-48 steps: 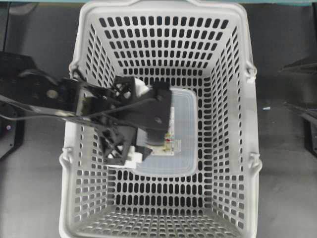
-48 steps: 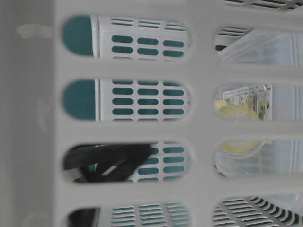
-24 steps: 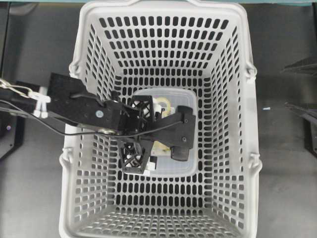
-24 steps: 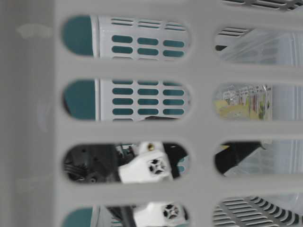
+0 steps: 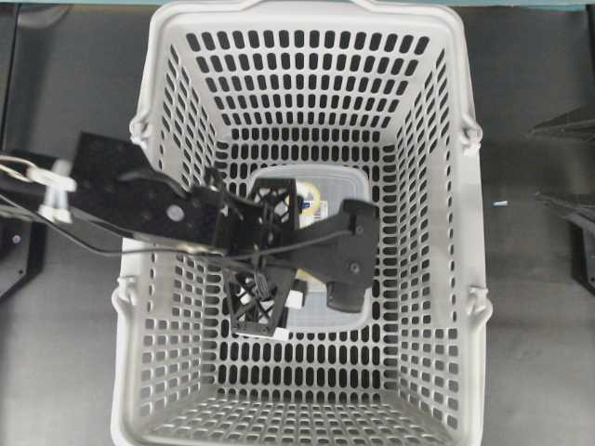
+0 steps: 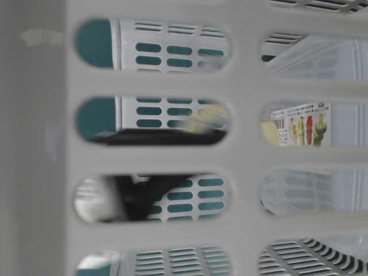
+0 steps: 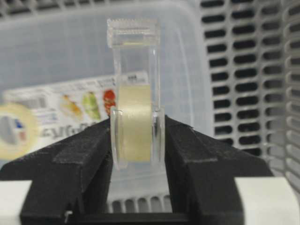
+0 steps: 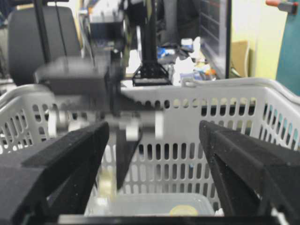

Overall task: Pick up the tape dispenser from the shopping basket with the left arm.
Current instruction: 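Close the left gripper on the tape dispenser's tape roll, then lift the held tape dispenser upward out of the basket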

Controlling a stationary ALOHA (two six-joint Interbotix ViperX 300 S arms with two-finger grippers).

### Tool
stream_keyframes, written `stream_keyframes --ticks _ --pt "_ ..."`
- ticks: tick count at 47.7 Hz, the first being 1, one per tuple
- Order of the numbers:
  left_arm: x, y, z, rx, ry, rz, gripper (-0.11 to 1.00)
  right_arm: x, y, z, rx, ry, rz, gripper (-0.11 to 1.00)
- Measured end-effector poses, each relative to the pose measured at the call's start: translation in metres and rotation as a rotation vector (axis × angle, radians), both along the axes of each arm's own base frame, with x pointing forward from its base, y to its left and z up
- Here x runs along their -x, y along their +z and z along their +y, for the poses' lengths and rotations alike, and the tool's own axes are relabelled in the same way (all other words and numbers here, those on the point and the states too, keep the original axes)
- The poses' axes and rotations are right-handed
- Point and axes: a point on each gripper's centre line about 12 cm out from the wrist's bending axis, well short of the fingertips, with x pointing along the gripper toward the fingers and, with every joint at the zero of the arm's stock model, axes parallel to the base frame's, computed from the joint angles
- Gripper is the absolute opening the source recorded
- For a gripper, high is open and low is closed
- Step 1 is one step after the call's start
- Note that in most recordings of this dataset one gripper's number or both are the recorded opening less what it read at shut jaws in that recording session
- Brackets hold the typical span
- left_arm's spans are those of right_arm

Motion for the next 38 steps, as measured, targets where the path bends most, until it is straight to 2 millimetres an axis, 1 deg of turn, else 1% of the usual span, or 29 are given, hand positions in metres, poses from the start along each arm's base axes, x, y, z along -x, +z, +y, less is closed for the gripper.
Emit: stream_keyframes --ticks 2,6,11,18,21,25,38 --pt "0.001 0.012 0.0 0.001 0.002 0.0 0.3 0.0 0.0 0.0 0.0 0.0 0.0 0.75" --pt "0.005 0.049 0.002 0.001 0.01 -0.002 0.3 0.001 0.0 0.0 0.0 0.0 0.0 0.75" --pt "0.013 0.086 0.008 -0.001 0.026 0.004 0.3 0.002 0.001 0.0 0.0 0.0 0.0 0.75" --pt "0.018 0.12 0.015 -0.001 0.04 0.001 0.3 0.003 0.001 0.0 0.002 0.0 -0.002 0.75" --pt "0.02 0.128 0.016 -0.002 0.04 0.0 0.3 0.003 0.001 0.0 0.0 0.0 -0.002 0.75" --pt "0.019 0.132 0.016 0.001 0.043 -0.006 0.3 0.003 0.001 0.0 0.0 0.0 0.0 0.75" --pt "0.015 0.129 0.019 0.001 0.053 0.001 0.3 0.004 0.001 0.0 0.001 0.0 0.003 0.75"
